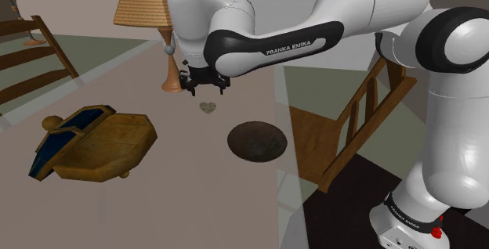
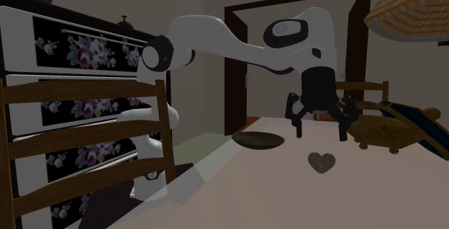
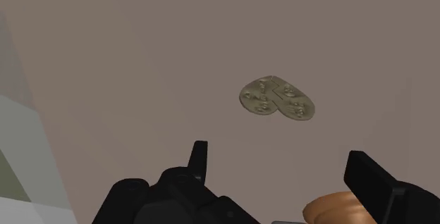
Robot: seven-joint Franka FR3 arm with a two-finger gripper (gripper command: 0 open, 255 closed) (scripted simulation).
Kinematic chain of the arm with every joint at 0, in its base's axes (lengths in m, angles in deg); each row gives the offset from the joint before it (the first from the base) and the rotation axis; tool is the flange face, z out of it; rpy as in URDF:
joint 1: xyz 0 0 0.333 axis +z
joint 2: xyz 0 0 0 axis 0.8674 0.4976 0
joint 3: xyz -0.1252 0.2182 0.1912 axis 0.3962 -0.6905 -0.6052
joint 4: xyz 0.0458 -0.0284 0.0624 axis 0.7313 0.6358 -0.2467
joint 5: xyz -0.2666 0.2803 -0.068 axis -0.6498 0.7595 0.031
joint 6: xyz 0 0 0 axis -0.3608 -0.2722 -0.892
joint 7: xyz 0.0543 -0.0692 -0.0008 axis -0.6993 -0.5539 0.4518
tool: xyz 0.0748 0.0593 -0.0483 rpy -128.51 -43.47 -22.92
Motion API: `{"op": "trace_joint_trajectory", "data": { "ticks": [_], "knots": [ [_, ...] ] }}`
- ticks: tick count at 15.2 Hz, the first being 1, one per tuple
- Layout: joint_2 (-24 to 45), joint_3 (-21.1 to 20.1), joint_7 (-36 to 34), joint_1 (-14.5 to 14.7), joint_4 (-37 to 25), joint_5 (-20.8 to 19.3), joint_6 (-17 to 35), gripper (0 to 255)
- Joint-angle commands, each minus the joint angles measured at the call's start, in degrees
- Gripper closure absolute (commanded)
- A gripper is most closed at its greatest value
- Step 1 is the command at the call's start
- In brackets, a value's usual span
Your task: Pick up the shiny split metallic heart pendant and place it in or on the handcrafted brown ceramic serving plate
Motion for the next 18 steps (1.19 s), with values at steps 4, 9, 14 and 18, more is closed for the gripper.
{"op": "trace_joint_trajectory", "data": {
  "ticks": [4, 9, 14, 18],
  "knots": [
    [1.92, 0.26, -0.54, 0.11, 2.16, -0.42, 2.59, 0],
    [2.28, 1.12, -0.75, 0.13, 3.26, -0.61, 4.23, 0],
    [2.2, 1.55, -0.66, 0.45, 3.27, -0.42, 4.31, 0],
    [1.42, 1.46, -0.77, 0.02, 4.55, -0.11, 4.86, 255]
  ]
}}
